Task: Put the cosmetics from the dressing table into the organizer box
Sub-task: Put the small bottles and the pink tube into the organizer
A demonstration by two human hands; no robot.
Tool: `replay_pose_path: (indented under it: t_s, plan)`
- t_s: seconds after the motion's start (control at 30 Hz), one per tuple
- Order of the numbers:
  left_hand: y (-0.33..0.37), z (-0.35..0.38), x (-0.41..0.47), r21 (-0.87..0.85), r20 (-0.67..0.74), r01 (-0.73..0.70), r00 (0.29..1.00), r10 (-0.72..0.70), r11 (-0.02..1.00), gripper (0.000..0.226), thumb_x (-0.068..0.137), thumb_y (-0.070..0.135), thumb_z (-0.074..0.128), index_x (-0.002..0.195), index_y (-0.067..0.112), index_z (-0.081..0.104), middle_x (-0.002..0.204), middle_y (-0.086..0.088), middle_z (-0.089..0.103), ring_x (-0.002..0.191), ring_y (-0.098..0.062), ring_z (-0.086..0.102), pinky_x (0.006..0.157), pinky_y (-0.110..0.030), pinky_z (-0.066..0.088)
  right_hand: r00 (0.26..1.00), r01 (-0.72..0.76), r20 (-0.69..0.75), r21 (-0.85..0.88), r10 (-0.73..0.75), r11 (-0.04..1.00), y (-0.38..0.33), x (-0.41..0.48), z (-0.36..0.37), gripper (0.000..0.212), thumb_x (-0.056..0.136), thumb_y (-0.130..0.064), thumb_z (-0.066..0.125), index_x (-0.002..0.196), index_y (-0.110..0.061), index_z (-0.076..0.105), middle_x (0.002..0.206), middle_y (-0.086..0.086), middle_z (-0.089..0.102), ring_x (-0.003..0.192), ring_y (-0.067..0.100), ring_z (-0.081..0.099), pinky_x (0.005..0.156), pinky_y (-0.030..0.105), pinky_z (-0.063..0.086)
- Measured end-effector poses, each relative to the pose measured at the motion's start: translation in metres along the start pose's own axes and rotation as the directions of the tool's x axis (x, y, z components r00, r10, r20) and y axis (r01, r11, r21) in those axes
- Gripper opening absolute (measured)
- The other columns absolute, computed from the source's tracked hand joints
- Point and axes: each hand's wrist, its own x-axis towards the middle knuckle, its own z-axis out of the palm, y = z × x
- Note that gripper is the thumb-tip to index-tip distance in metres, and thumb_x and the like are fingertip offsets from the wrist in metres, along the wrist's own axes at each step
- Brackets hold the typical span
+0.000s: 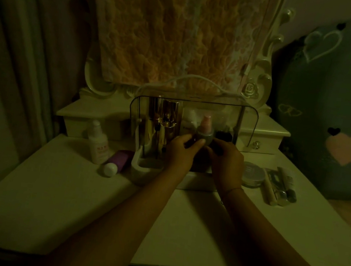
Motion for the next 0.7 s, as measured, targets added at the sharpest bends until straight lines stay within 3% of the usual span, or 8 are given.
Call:
replay_pose_path:
  t_s: [0.13,0.3,0.43,0.57,0.7]
  plan:
    - [0.0015,0.0009,-0.0005,-0.009,-0.016,0.017,1.0,-0.017,1.0,0.036,0.084,0.029,0.064,0.115,0.011,0.062,0.114,-0.011,0.064,0.105,-0.023,0.06,0.09,-0.039,0.051,0.999,-0.035,0.004,0.015,0.035,0.999,-0.0007,0.0004,-0.0007,0.024,0.085,-0.026,0.063,0.104,-0.013,0.069,0.096,0.009,0.071,0.087,0.022,0.066,0.074,0.027,0.05]
    - [0.0004,0.0029,0.0,-0.034,-0.035,0.01,0.999,-0.011,0.999,0.037,0.085,0.027,0.063,0.117,0.009,0.061,0.113,-0.01,0.064,0.103,-0.023,0.06,0.085,-0.035,0.051,0.997,-0.054,-0.052,0.08,0.058,0.995,-0.0045,-0.0032,-0.0023,0.024,0.083,-0.02,0.066,0.104,-0.009,0.068,0.096,0.01,0.073,0.088,0.021,0.068,0.072,0.021,0.046]
    - [-0.0025,0.0027,0.0006,-0.04,-0.034,-0.004,0.999,0.002,0.999,0.039,0.086,0.027,0.062,0.121,0.011,0.059,0.111,-0.003,0.062,0.095,-0.009,0.053,0.075,-0.02,0.043,0.996,-0.08,-0.03,0.069,0.082,0.994,-0.0033,-0.0053,-0.0021,0.028,0.084,-0.02,0.065,0.109,-0.008,0.066,0.1,0.011,0.072,0.092,0.022,0.068,0.078,0.026,0.051]
    - [-0.0025,0.002,0.0002,-0.064,-0.026,0.015,1.0,-0.016,0.998,0.039,0.086,0.026,0.061,0.123,0.011,0.057,0.105,0.002,0.059,0.095,-0.008,0.052,0.08,-0.026,0.044,0.995,-0.094,-0.017,0.053,0.095,0.994,-0.0025,-0.0058,-0.001,0.029,0.084,-0.021,0.065,0.11,-0.009,0.066,0.1,0.011,0.072,0.092,0.022,0.068,0.078,0.026,0.051]
    - [-0.0031,-0.0003,-0.0018,-0.051,-0.019,-0.006,1.0,0.005,0.999,0.037,0.086,0.026,0.061,0.12,0.012,0.059,0.097,0.005,0.059,0.09,-0.008,0.056,0.073,-0.02,0.046,0.996,-0.09,-0.01,0.056,0.091,0.994,-0.0006,-0.0065,-0.0013,0.029,0.083,-0.021,0.066,0.109,-0.009,0.066,0.1,0.011,0.072,0.091,0.022,0.068,0.08,0.031,0.054]
